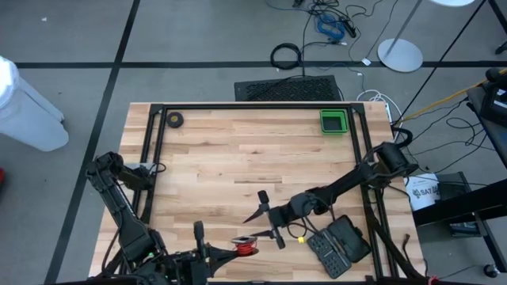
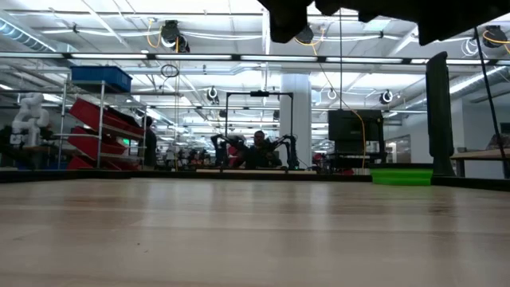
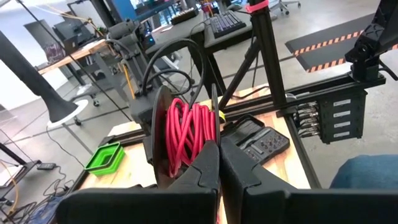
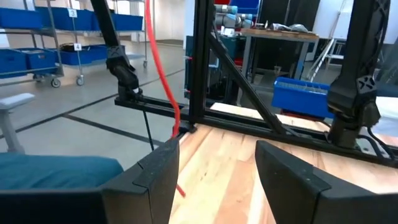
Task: Coil cords
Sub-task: Coil the red wire into the spool
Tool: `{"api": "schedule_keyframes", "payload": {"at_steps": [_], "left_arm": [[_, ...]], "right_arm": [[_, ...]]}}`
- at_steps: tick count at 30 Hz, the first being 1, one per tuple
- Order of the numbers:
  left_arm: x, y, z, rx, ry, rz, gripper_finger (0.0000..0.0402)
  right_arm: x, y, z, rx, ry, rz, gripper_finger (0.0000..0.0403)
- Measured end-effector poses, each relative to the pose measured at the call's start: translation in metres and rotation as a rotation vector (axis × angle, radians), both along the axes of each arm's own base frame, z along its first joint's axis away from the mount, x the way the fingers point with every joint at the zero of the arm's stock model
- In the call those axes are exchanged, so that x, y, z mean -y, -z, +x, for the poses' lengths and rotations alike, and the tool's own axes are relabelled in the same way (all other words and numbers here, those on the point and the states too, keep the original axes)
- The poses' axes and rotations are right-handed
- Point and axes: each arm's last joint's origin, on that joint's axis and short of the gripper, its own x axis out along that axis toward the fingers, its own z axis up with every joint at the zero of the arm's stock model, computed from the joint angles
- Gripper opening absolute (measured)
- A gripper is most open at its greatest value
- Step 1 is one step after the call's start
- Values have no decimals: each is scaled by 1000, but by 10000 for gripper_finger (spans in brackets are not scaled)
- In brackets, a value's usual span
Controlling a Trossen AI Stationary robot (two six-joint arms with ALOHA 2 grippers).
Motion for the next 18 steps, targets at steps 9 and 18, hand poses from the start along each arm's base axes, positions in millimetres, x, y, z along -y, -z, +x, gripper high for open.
{"api": "schedule_keyframes", "payload": {"at_steps": [9, 18], "left_arm": [[0, 0, 0, 1, -4, 0, 1], [0, 0, -1, 2, -5, -1, 1]], "right_arm": [[-9, -1, 17, 0, -40, -3, 199], [-11, 1, 22, -28, -55, -14, 195]]}}
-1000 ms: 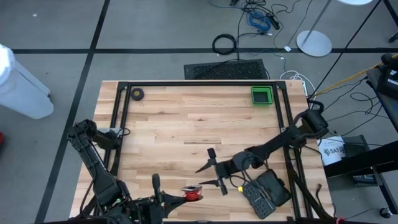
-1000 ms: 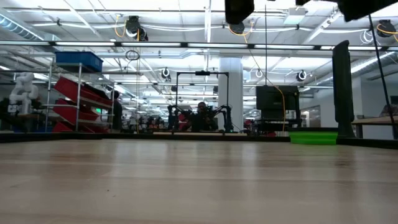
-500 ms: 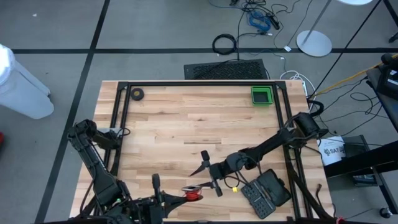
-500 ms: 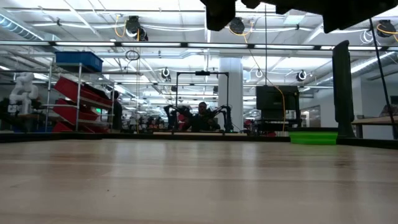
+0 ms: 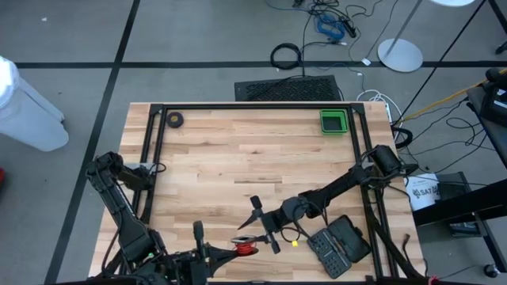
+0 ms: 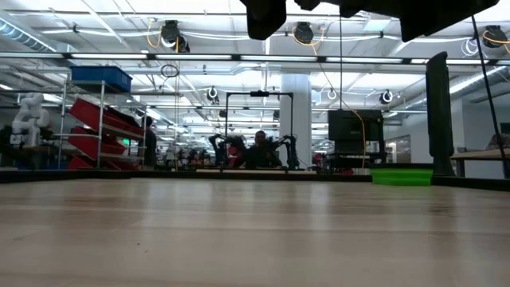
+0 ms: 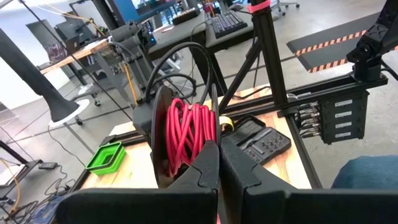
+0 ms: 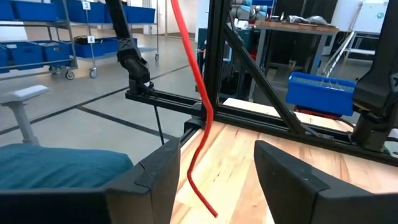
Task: Coil cords
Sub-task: Coil the red wire into the spool
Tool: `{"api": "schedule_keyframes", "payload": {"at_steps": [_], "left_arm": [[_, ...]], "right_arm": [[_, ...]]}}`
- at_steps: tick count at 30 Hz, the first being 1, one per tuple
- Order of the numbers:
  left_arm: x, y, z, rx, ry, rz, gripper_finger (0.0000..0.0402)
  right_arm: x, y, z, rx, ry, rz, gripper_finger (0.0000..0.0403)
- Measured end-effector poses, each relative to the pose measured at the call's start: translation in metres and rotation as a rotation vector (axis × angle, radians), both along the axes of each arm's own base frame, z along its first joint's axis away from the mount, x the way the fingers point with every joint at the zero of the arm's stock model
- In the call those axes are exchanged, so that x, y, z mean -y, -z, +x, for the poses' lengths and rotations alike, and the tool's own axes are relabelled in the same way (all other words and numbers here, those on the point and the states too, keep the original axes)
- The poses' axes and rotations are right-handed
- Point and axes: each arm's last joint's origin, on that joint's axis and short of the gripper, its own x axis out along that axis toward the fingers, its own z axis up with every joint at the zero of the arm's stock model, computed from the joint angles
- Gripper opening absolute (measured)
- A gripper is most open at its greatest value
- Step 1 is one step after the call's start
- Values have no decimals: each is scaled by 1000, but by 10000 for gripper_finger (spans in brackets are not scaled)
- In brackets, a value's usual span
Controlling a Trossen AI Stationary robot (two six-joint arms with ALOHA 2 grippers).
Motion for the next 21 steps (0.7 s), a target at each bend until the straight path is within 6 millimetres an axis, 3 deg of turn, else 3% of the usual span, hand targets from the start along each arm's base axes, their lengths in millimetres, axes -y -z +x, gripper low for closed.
{"api": "schedule_keyframes", "payload": {"at_steps": [7, 18, 21], "left_arm": [[0, 0, 0, 0, 0, 0, 1], [0, 0, 0, 0, 0, 0, 2], [0, 0, 0, 0, 0, 0, 2]], "right_arm": [[0, 1, 0, -16, -33, 11, 152], [1, 1, 0, -21, -44, 24, 21], [1, 1, 0, -19, -44, 21, 5]]}}
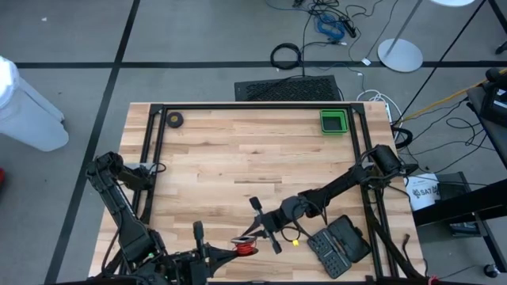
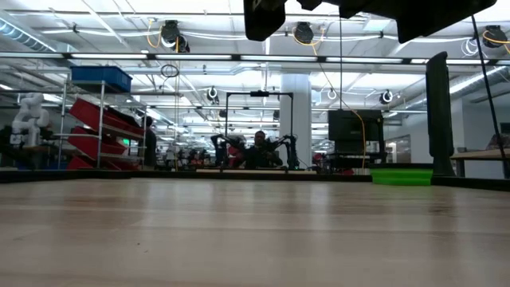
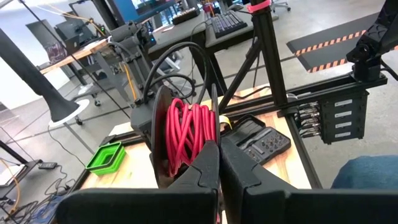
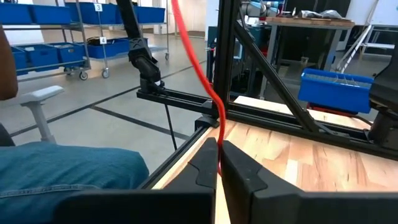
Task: Coil cords
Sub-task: Coil the red wire into the spool
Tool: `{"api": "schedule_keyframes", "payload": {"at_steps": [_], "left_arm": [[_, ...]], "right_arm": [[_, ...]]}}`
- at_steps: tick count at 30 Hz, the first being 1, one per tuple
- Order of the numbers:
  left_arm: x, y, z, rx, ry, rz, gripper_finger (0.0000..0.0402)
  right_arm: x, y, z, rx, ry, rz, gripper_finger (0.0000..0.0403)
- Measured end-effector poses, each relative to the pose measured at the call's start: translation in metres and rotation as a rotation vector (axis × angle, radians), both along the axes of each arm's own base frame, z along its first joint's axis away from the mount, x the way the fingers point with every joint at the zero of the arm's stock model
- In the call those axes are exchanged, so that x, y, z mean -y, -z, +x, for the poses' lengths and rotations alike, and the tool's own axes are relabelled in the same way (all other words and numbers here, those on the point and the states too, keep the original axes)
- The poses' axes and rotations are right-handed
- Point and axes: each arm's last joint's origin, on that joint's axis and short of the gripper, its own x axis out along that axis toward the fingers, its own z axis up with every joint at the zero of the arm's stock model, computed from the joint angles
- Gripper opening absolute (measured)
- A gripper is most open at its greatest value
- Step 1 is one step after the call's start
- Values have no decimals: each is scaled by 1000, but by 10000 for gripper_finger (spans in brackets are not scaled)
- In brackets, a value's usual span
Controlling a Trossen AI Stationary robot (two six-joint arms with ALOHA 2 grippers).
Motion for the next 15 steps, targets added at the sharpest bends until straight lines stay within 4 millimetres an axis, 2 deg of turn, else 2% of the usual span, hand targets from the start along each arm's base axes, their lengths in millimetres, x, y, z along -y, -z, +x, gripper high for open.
{"api": "schedule_keyframes", "payload": {"at_steps": [8, 15], "left_arm": [[1, 0, -1, 0, 5, 0, 2], [9, 1, -11, -5, 32, -14, 2]], "right_arm": [[2, 0, 0, -27, 9, -16, 1], [9, -15, -15, -207, 12, -91, 0]]}}
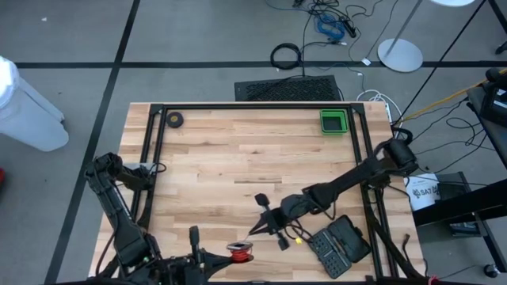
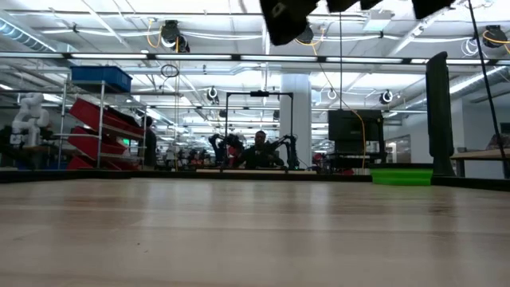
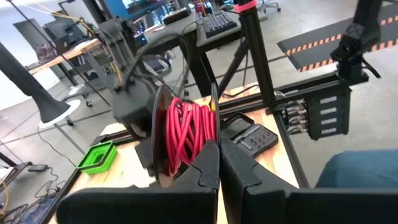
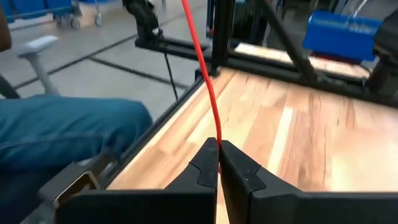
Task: Coil cords
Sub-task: Coil the red wire into the spool
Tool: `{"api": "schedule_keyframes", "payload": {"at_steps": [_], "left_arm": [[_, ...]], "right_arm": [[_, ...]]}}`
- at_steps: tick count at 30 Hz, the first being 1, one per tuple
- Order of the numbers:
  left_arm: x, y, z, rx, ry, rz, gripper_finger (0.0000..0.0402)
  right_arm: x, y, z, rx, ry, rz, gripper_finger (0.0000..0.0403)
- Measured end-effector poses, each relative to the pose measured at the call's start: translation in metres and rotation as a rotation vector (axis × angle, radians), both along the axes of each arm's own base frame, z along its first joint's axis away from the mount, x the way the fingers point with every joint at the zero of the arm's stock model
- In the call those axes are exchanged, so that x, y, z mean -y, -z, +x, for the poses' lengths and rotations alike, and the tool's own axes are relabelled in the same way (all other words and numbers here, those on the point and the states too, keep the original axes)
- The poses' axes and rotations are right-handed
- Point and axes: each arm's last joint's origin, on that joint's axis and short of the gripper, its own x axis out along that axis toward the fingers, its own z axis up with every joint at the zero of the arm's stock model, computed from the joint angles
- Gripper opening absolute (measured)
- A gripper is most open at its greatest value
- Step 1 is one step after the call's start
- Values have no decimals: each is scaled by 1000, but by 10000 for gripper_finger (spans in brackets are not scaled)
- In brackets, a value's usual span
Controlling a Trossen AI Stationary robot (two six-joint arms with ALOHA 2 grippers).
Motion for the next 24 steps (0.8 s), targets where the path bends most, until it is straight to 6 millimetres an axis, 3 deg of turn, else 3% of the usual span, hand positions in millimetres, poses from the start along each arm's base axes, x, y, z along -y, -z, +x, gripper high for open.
{"api": "schedule_keyframes", "payload": {"at_steps": [12, 24], "left_arm": [[0, 8, -5, -55, 10, 34, 2], [-17, 24, 2, -189, -32, -44, 2]], "right_arm": [[-8, -37, -46, -156, 71, -88, 0], [-21, -63, -71, -76, 101, -108, 0]]}}
